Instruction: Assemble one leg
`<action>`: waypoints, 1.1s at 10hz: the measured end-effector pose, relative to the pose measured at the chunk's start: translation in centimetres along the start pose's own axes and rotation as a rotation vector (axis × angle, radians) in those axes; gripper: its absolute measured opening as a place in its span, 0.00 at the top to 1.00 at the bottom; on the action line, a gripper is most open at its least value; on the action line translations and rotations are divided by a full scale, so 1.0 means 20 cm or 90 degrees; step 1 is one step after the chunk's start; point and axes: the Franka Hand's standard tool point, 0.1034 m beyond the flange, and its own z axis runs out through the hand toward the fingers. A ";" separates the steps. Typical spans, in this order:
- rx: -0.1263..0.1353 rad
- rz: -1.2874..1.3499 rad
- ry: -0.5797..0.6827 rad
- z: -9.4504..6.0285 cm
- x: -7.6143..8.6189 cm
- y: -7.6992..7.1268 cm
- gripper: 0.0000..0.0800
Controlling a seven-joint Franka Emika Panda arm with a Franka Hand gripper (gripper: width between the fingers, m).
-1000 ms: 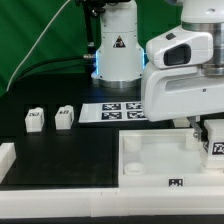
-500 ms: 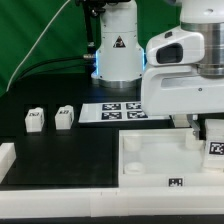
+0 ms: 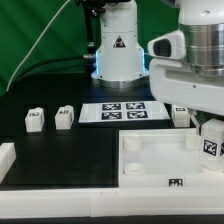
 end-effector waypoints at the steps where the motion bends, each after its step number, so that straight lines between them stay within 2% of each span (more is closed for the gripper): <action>1: 0.005 0.073 -0.007 0.00 -0.01 0.00 0.63; 3: 0.012 0.208 -0.022 0.01 -0.02 -0.01 0.63; 5: 0.012 0.193 -0.022 0.01 -0.02 -0.01 0.62; 6: 0.012 0.166 -0.022 0.01 -0.02 -0.01 0.36; 7: 0.012 0.163 -0.022 0.01 -0.02 -0.01 0.36; 8: 0.007 0.131 -0.022 0.01 -0.03 -0.01 0.23; 9: -0.013 0.032 -0.028 0.00 -0.04 0.01 0.23; 10: -0.021 -0.059 -0.031 -0.01 -0.03 0.01 0.19; 11: -0.023 -0.159 -0.028 -0.01 -0.02 0.01 0.19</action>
Offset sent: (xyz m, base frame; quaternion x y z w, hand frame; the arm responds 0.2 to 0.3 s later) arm 0.0000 0.0000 0.0000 0.0000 0.0000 0.1790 0.9838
